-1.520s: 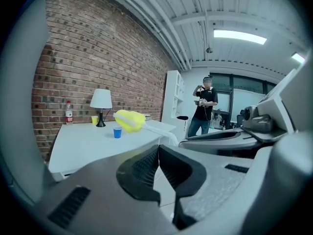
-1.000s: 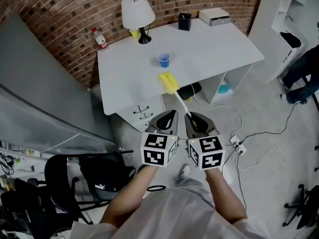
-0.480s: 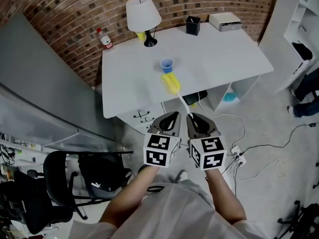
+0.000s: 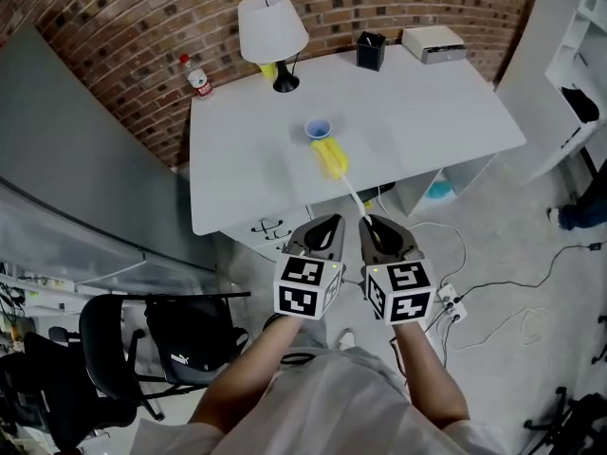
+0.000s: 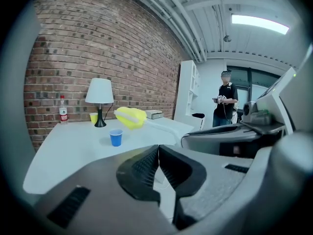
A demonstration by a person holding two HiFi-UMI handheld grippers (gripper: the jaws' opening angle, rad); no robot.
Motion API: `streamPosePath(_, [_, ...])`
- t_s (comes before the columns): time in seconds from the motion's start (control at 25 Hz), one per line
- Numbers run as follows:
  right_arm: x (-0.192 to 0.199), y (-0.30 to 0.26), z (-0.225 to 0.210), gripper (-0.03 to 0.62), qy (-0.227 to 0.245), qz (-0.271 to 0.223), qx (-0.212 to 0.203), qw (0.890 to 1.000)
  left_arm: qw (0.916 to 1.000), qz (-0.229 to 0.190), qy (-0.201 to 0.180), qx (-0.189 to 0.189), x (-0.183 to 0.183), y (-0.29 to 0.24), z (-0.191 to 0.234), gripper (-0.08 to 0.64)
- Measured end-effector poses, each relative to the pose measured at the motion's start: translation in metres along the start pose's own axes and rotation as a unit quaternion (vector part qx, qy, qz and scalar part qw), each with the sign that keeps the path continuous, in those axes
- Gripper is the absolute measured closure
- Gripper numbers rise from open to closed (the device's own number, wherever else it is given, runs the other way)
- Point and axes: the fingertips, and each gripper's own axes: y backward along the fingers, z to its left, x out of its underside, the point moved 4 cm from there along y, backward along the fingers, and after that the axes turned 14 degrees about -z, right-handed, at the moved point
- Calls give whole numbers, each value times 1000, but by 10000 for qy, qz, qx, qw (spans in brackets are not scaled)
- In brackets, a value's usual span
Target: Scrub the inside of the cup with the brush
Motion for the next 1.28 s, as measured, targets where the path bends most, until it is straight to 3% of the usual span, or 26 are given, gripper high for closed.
streamPosePath(0.68, [-14,-133,-25,563,41,253,307,9992,9989,184,252,363,-2,-94,99,551])
streamPosePath(1.28, [-25,-211,-27,563,179,391,672,9968,9953,99,104,955,5,-141,164,549])
